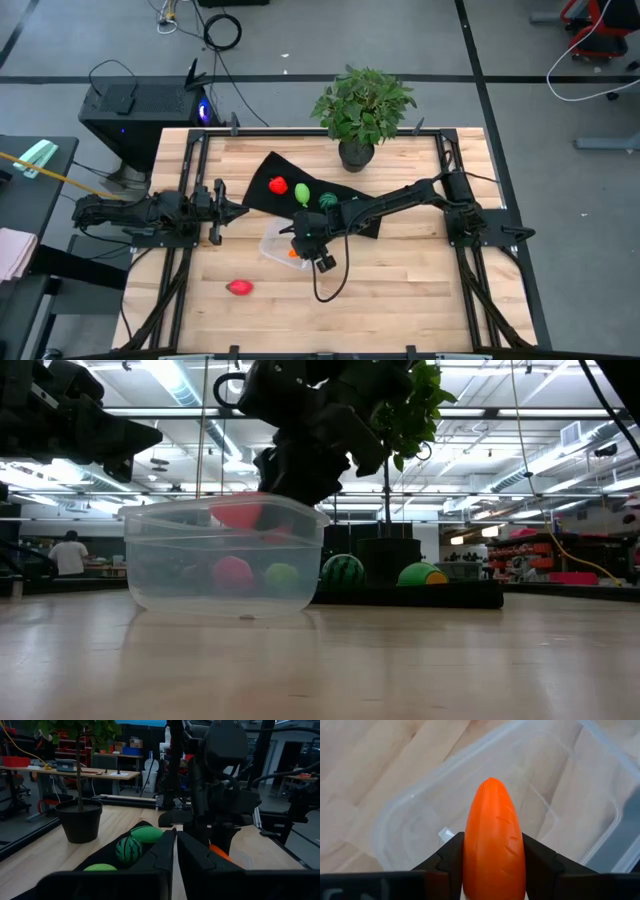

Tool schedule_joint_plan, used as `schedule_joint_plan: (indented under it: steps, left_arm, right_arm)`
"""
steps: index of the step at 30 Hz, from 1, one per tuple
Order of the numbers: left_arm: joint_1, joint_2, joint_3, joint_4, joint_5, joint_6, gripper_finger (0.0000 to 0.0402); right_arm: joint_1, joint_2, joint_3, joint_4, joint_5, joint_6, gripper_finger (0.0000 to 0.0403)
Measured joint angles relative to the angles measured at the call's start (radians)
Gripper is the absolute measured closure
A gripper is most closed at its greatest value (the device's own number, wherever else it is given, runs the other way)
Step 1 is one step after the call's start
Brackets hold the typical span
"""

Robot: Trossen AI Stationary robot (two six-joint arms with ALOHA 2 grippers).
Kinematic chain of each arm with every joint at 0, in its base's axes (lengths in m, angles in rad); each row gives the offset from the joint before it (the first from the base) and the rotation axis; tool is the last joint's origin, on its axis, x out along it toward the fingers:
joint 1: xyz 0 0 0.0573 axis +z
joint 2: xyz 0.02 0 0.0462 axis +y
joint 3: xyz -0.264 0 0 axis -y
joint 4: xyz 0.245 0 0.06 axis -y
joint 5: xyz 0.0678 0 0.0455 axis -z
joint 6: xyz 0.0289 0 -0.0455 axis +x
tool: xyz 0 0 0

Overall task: Pick and placing Produce into tupperware
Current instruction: Put the orange carrot into the transparent bin, then put the green corn into the transparent bin

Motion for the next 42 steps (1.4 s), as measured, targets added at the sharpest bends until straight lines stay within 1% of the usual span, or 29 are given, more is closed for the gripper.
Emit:
schedule_joint_plan:
  steps: [5,13,16,24,29,33,37,42]
  left_arm:
    - [0.000,0.000,0.000,0.000,0.000,0.000,0.0366]
    - [0.000,0.000,0.000,0.000,0.000,0.001,0.0375]
    - [0.000,0.000,0.000,0.000,0.000,0.001,0.0376]
    - [0.000,0.000,0.000,-0.001,0.000,0.002,0.0365]
    - [0.000,0.000,0.000,-0.002,0.000,0.002,0.0369]
    - [0.000,0.000,0.000,-0.002,0.000,0.002,0.0374]
    - [0.000,0.000,0.000,-0.001,0.000,0.002,0.0369]
    - [0.000,0.000,0.000,-0.001,0.000,0.001,0.0361]
  right_arm:
    - [0.000,0.000,0.000,-0.006,0.000,-0.012,0.0244]
    - [0.000,0.000,0.000,-0.014,0.000,-0.027,0.0204]
    - [0.000,0.000,0.000,-0.022,0.000,-0.027,0.0194]
    - [0.000,0.000,0.000,-0.022,0.000,-0.023,0.0193]
    - [0.000,0.000,0.007,-0.027,0.000,-0.020,0.0194]
    - [0.000,-0.001,0.049,-0.022,0.000,-0.015,0.0194]
    - [-0.001,-0.001,0.121,-0.035,0.000,-0.015,0.0196]
    - [-0.019,-0.001,0.224,-0.136,0.040,-0.029,0.0197]
